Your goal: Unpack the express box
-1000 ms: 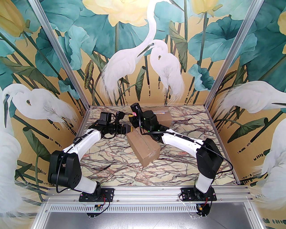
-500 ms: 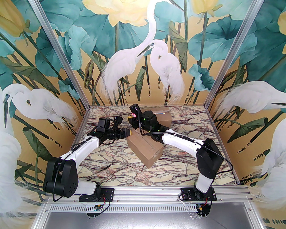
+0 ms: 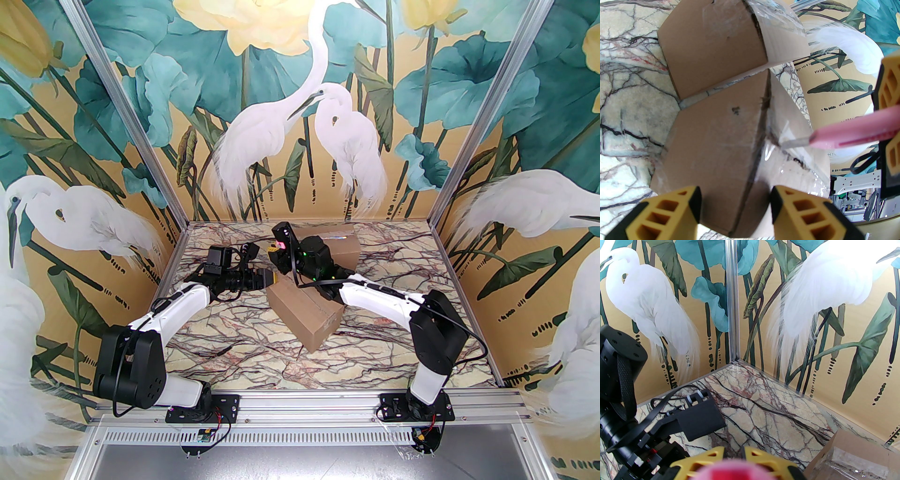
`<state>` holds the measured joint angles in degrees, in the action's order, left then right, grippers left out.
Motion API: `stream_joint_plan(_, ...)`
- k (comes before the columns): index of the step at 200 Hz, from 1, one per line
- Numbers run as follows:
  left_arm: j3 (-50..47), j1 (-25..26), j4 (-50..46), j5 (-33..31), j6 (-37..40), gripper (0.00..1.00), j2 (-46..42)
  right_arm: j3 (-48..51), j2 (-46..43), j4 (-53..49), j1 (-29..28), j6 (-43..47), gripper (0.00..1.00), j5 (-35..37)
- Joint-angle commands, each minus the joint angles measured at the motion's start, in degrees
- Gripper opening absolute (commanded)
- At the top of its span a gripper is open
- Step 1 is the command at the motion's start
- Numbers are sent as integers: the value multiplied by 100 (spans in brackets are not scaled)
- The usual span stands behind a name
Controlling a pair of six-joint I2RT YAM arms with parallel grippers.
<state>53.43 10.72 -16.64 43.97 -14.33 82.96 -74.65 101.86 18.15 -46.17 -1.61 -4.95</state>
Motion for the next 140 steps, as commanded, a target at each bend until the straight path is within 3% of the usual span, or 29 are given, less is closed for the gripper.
stream_joint_plan(1,54,-20,-249,-134,115,53,178,106,-112,180,-6,125,0,47)
stream_joint_plan(140,12,-17,-343,-694,-214,47,388,418,-359,-66,-190,547,0,635)
